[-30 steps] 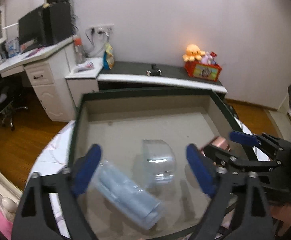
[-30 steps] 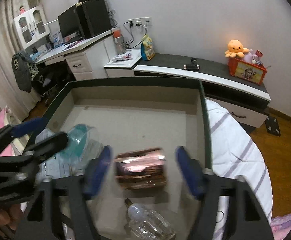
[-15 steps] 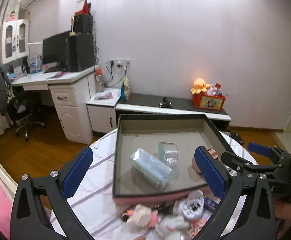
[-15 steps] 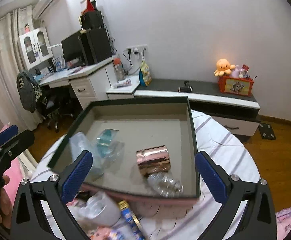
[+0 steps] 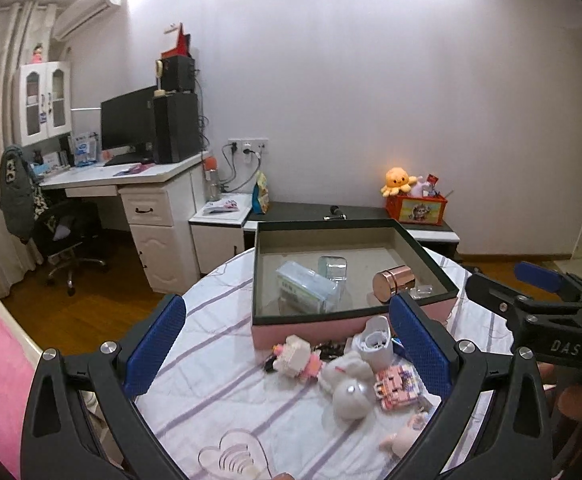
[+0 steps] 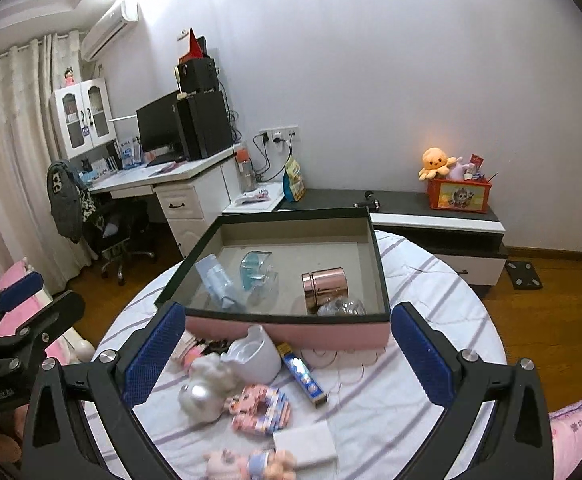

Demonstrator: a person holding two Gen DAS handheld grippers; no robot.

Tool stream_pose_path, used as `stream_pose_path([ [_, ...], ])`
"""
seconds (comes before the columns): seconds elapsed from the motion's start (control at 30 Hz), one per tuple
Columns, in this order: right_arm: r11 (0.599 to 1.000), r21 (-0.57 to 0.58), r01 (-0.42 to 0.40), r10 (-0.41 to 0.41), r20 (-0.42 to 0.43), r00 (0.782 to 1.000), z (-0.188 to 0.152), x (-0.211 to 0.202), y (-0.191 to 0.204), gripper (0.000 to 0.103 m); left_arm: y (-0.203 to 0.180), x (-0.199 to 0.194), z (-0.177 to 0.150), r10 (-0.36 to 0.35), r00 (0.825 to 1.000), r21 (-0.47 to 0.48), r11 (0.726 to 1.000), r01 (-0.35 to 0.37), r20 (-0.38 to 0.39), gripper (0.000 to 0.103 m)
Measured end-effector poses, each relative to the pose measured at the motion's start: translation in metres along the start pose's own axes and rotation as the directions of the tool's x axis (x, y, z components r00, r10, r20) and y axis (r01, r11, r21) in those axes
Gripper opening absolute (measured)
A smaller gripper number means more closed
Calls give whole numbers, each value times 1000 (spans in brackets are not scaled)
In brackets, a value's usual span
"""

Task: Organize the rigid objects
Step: 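Withdraw both tools from the box back over the bed items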

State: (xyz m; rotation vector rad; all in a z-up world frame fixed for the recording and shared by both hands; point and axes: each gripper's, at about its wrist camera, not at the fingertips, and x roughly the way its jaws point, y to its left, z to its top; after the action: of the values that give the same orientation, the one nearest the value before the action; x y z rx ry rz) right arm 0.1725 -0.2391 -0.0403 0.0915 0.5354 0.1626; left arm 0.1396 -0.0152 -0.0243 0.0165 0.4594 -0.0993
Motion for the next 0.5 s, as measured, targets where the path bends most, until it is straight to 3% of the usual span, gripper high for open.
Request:
stream_pose_path([
  [0.5, 998, 48, 29, -32, 60, 998, -42, -53, 6, 103, 0, -39, -38, 54, 998, -63, 997, -53, 19, 103],
])
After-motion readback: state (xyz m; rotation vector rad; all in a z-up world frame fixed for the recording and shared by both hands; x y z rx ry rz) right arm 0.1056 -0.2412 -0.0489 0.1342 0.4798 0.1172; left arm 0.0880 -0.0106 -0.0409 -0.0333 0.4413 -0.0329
